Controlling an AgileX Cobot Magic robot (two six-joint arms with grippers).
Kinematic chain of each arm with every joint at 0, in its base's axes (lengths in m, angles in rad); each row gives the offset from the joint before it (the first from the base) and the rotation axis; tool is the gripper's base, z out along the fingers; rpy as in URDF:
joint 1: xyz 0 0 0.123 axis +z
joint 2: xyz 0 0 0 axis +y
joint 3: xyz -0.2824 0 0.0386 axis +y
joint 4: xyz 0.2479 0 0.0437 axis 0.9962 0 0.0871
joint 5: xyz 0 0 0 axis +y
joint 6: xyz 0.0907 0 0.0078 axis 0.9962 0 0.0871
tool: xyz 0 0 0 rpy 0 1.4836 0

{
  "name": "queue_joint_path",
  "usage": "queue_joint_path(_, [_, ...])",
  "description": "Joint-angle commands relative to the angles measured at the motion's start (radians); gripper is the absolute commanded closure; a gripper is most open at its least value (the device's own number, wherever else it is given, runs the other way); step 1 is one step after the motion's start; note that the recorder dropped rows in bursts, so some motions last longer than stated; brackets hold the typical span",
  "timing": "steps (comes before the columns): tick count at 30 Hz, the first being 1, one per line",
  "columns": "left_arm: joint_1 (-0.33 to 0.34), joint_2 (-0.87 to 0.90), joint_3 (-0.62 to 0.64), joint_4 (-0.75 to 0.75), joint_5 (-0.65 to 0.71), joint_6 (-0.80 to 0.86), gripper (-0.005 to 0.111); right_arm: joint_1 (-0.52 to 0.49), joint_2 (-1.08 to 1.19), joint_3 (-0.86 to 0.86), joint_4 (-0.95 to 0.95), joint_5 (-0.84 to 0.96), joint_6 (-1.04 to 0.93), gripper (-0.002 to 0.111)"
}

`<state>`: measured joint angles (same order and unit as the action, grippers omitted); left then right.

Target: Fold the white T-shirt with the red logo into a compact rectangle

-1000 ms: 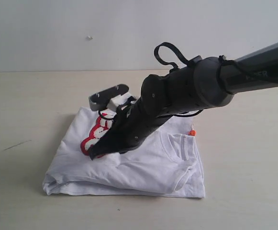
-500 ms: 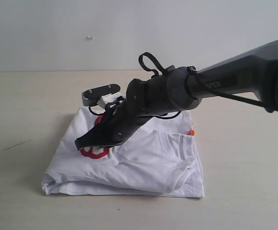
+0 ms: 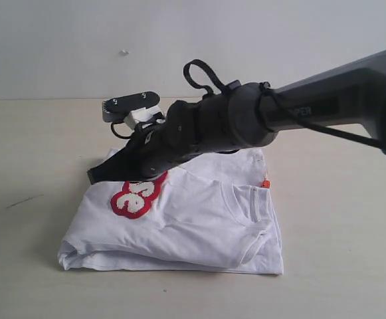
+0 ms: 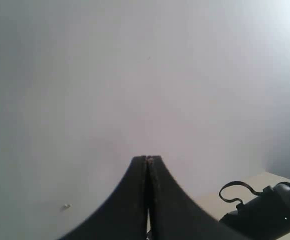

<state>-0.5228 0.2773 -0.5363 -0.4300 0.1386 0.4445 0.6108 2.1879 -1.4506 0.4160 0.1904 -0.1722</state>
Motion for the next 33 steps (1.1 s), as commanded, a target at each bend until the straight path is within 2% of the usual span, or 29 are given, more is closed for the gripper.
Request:
queue_joint_path(1, [0.001, -0.004, 0.001, 0.004, -0.012, -0.004, 0.107, 0.006, 0.051, -0.002, 0.029, 0.003, 0.000, 0.108])
queue_joint_path(6, [0.001, -0.004, 0.001, 0.004, -0.012, -0.004, 0.107, 0.004, 0.049, -0.002, -0.017, 0.054, 0.000, 0.108])
queue_joint_path(13, [0.001, -0.004, 0.001, 0.002, -0.012, -0.004, 0.107, 0.012, -0.094, 0.018, -0.018, 0.078, -0.038, 0.108])
queue_joint_path(19, [0.001, -0.035, 0.001, 0.000, -0.012, -0.007, 0.107, 0.041, -0.264, 0.206, -0.025, -0.143, -0.038, 0.108])
queue_joint_path(33, [0.001, -0.070, 0.001, 0.000, -0.004, -0.007, 0.107, 0.041, -0.804, 0.583, -0.027, -0.265, -0.049, 0.108])
